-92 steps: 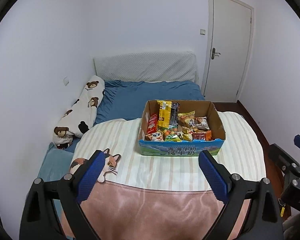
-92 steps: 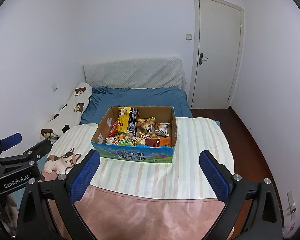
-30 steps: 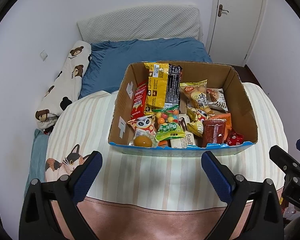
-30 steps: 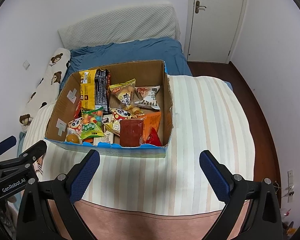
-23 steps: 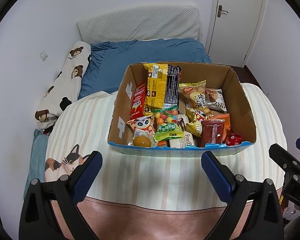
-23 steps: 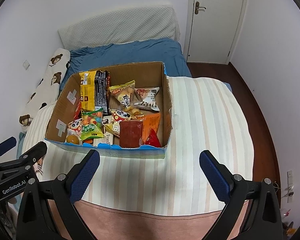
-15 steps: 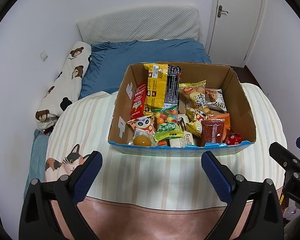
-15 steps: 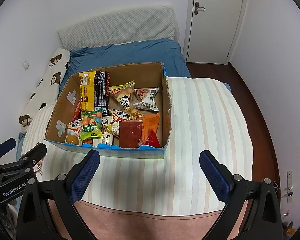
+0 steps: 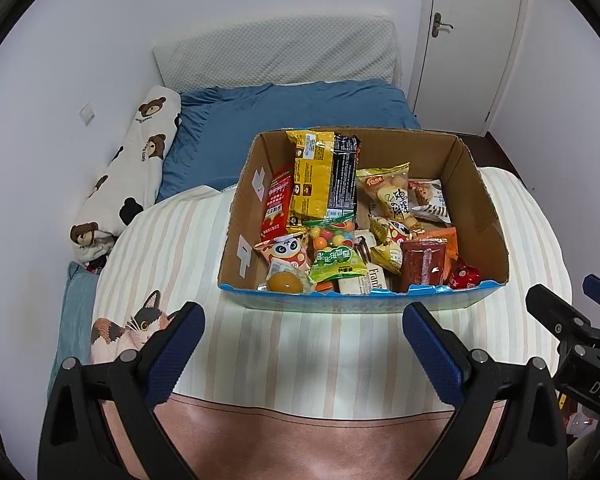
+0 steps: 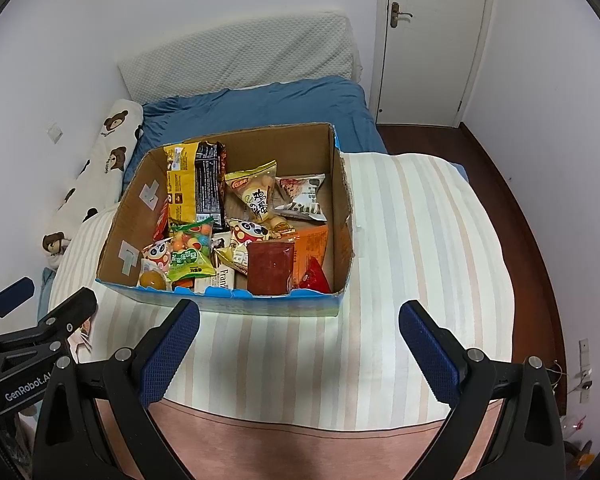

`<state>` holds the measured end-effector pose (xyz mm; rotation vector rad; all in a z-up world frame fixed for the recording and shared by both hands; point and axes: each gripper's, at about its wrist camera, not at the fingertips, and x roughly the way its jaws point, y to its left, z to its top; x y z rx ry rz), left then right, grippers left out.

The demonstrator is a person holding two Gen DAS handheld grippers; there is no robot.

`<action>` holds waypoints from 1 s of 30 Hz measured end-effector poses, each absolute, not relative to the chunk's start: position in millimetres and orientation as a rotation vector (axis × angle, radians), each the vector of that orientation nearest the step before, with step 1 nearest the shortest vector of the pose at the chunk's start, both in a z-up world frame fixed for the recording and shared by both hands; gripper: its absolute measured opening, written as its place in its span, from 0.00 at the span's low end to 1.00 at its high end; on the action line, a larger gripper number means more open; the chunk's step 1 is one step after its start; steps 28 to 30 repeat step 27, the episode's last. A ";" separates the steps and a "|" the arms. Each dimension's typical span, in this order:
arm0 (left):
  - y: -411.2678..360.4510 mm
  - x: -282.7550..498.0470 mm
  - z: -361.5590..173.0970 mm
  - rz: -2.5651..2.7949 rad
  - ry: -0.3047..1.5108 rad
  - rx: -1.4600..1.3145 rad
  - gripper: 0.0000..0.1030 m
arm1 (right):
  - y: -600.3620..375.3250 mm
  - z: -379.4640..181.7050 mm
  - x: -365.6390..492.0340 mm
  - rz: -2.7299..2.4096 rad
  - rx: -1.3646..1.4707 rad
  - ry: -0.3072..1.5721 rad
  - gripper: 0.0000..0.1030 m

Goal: Organize snacks

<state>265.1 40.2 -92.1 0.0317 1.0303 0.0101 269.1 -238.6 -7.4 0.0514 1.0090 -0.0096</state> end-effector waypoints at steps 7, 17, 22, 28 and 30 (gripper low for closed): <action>43.4 265.5 -93.7 0.012 1.033 0.033 0.99 | -236.1 -6.8 267.2 -0.012 0.060 1.007 0.99; 49.0 263.2 -90.4 0.019 1.012 0.031 0.99 | -234.5 -2.6 265.5 -0.020 0.066 0.996 0.99; 49.5 260.5 -88.6 0.020 0.999 0.034 0.99 | -233.7 -1.1 265.1 -0.022 0.065 0.992 0.99; 49.6 258.3 -85.9 0.022 0.989 0.038 0.99 | -233.6 0.3 264.4 -0.023 0.064 0.989 0.99; 49.6 258.3 -85.9 0.022 0.989 0.038 0.99 | -233.6 0.3 264.4 -0.023 0.064 0.989 0.99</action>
